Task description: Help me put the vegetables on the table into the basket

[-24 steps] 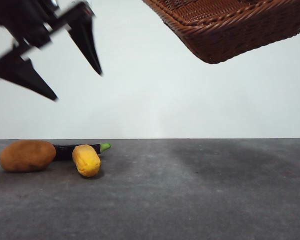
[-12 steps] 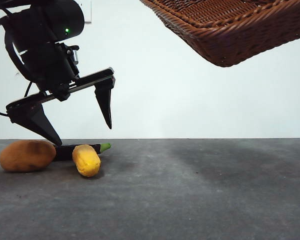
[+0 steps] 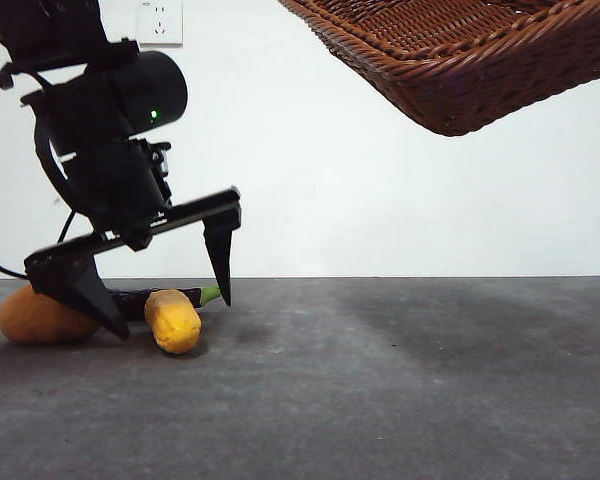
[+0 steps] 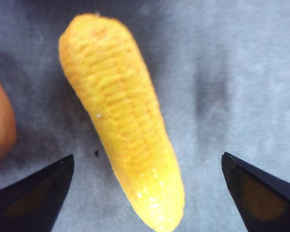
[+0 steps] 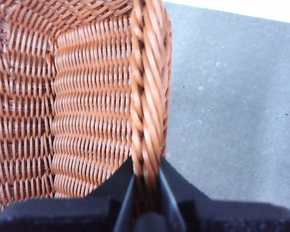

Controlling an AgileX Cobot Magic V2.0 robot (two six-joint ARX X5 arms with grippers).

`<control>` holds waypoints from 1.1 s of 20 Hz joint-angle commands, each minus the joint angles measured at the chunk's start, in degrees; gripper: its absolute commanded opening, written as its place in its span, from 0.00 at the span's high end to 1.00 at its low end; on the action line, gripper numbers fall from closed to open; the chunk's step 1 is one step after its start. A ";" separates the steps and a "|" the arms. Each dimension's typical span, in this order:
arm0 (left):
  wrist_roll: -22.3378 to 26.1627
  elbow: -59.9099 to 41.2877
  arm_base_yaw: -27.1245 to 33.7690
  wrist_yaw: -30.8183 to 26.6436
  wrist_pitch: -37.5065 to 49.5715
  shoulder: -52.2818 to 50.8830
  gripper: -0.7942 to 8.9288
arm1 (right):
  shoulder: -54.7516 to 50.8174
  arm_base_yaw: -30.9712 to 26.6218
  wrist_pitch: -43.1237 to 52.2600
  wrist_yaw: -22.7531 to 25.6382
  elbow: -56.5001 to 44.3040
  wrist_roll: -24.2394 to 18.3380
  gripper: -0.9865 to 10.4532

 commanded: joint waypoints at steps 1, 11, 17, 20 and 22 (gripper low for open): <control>-0.37 0.13 -0.13 -0.15 0.76 1.25 0.42 | -0.48 0.15 1.22 -0.44 -0.15 0.22 0.92; 0.13 0.13 -0.35 0.26 2.23 1.70 0.71 | -0.48 0.15 1.31 -0.48 -0.15 0.20 0.92; 0.57 0.13 -0.57 1.79 3.08 1.79 0.93 | -0.48 0.15 1.38 -1.90 -0.15 0.00 0.92; 2.32 0.13 -1.05 3.37 4.07 1.53 0.93 | -0.44 0.15 1.18 -1.68 -0.15 0.00 0.92; 4.92 0.13 -1.20 3.34 3.43 0.46 0.93 | -0.22 0.15 0.76 -0.87 -0.15 0.00 0.92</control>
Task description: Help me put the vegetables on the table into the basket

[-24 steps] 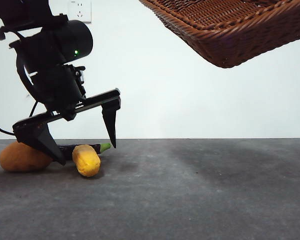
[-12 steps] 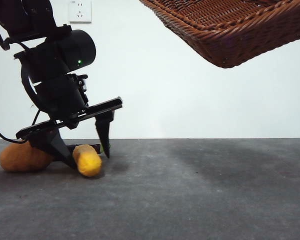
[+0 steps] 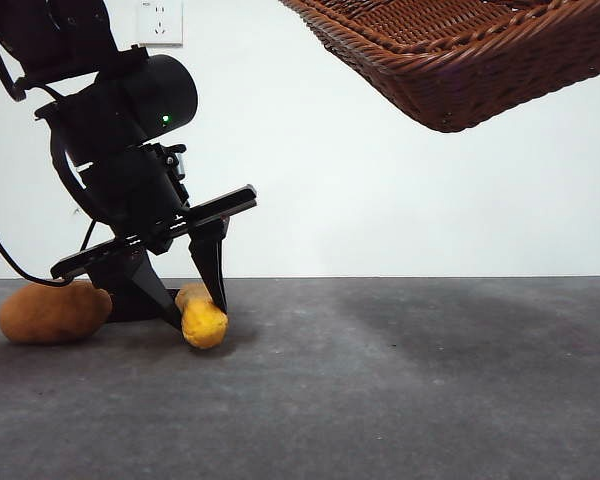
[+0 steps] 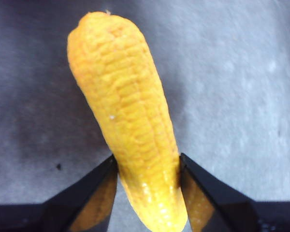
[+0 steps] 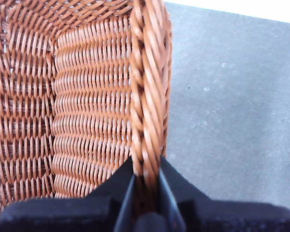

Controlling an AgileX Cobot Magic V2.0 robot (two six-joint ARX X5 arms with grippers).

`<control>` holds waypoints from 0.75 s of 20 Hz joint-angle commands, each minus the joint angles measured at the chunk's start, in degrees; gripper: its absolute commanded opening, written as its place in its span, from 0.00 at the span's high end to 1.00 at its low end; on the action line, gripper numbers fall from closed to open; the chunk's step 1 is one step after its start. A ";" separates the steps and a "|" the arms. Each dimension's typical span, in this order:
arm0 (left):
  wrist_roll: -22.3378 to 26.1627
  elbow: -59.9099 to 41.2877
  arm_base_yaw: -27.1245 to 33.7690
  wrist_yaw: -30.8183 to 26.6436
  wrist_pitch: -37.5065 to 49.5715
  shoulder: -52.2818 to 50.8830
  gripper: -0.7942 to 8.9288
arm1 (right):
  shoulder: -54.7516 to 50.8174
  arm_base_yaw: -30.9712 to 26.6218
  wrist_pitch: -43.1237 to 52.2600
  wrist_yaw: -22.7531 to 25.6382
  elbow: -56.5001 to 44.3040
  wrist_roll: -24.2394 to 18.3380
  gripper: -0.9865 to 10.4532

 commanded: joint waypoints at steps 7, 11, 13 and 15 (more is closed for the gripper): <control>17.20 0.11 -1.01 -0.39 -6.78 -17.94 0.92 | 6.01 0.11 -2.47 1.95 -0.15 0.09 0.92; 23.28 0.11 -4.63 1.53 -9.73 -32.20 0.92 | 11.80 0.20 -2.56 -0.79 -0.17 1.62 0.92; 27.82 0.11 -8.24 1.53 -14.03 -36.74 0.92 | 14.75 0.22 -2.27 -3.45 -0.17 2.19 0.92; 30.93 0.09 -12.66 1.49 -17.70 -38.42 0.92 | 16.98 0.87 -2.05 -5.42 -0.17 2.21 0.92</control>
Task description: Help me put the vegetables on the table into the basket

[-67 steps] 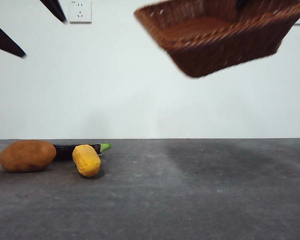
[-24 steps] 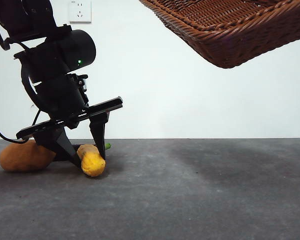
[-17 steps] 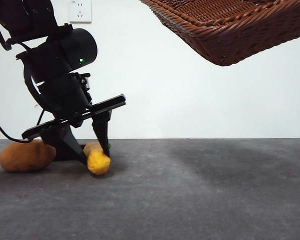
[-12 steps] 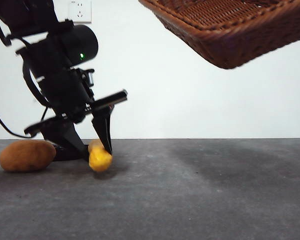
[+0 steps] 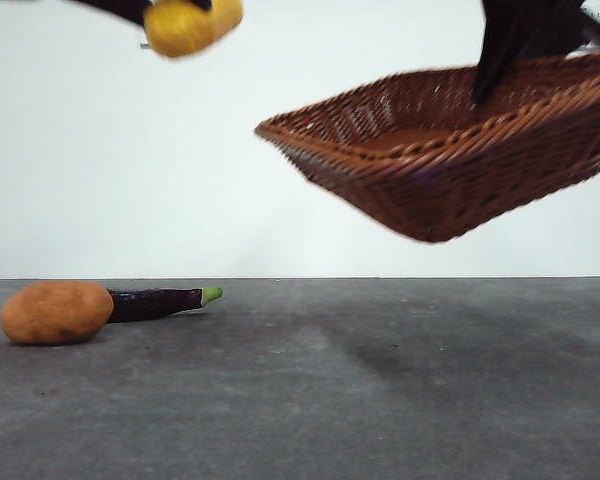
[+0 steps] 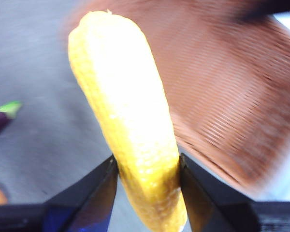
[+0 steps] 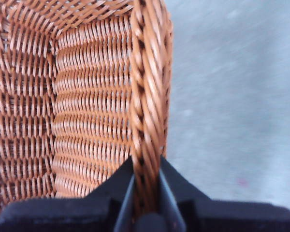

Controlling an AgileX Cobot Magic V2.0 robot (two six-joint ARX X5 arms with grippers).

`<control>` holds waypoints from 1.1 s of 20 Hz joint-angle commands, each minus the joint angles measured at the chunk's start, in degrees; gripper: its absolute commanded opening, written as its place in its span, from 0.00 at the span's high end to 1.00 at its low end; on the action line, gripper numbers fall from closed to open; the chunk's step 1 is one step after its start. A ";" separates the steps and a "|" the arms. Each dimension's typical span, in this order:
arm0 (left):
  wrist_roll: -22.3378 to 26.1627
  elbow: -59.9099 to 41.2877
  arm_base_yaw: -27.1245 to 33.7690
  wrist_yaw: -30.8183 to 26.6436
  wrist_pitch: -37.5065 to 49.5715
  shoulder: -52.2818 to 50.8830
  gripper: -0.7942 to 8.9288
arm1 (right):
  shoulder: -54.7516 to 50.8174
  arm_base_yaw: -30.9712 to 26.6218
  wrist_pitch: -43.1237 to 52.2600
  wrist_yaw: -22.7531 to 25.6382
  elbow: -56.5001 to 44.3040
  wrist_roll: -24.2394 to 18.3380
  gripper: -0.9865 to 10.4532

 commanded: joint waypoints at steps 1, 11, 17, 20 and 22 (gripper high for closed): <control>6.27 -0.37 -4.87 0.15 -2.14 0.26 0.92 | 1.77 1.68 1.18 -1.53 -0.17 1.22 0.92; 22.23 -0.37 -14.23 2.21 1.42 16.65 0.93 | 5.25 12.39 1.18 -1.46 -0.17 1.46 0.92; 23.63 -0.37 -14.88 7.89 5.05 20.39 0.91 | 5.25 12.39 1.29 -1.49 -0.17 1.44 0.92; 23.65 -0.37 -14.88 7.67 2.93 20.44 0.46 | 5.25 12.39 1.62 -1.51 -0.17 1.46 0.92; 23.61 -0.37 -14.88 7.69 2.56 20.44 0.40 | 5.25 12.39 1.60 -1.53 -0.17 1.46 0.92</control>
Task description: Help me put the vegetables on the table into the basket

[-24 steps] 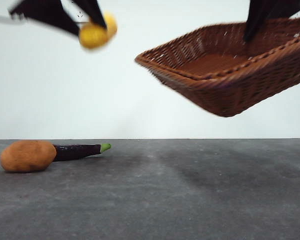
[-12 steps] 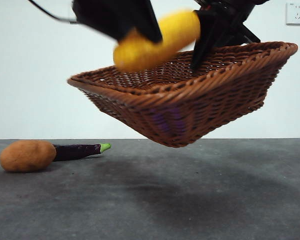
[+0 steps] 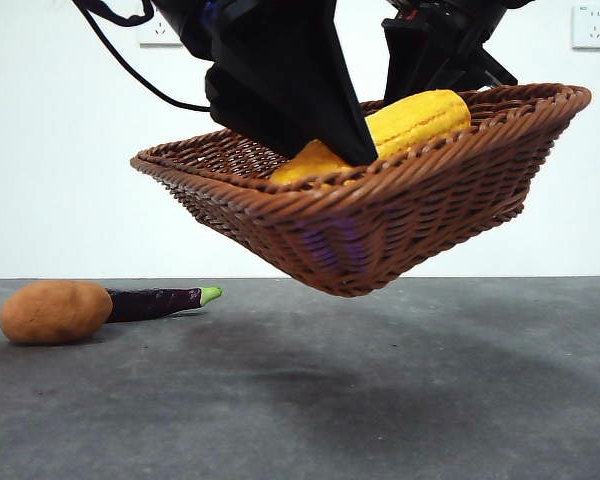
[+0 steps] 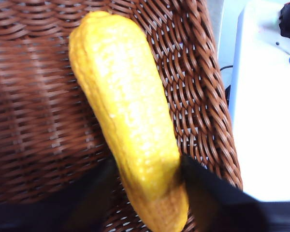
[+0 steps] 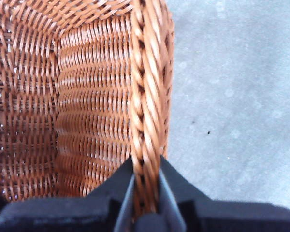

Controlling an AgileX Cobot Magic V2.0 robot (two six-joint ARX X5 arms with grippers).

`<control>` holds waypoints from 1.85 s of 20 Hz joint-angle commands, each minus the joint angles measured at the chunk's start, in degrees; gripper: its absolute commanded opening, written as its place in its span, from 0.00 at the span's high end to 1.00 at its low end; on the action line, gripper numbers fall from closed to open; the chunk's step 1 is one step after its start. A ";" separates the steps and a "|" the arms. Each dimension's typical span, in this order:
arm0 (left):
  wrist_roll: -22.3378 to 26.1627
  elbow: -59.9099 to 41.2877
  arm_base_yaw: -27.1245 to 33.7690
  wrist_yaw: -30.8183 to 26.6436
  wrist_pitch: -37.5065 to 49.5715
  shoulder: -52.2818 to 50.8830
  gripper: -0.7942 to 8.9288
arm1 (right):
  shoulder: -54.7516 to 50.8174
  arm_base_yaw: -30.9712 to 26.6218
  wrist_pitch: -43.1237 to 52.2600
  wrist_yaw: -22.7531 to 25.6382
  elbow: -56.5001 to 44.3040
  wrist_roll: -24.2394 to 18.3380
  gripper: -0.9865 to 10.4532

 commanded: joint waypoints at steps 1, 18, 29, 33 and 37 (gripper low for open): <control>0.70 -0.35 -0.13 0.20 0.13 0.48 0.40 | -0.09 0.07 0.50 -0.94 -0.15 0.81 0.92; -0.33 13.14 22.62 -15.28 -20.24 -13.16 0.40 | -2.40 -6.47 -2.23 -2.95 -0.13 -2.40 0.92; 20.90 13.11 40.24 -8.79 -21.44 2.82 0.40 | -12.26 -17.29 -2.32 -10.58 -0.13 -5.77 0.92; 22.03 13.11 42.05 -8.94 -17.64 9.62 0.40 | -12.26 -18.60 -2.54 -11.67 -0.13 -6.99 0.92; 23.65 13.11 42.77 -8.81 -15.28 14.27 0.40 | -12.22 -18.86 -2.14 -12.63 -0.13 -7.39 0.92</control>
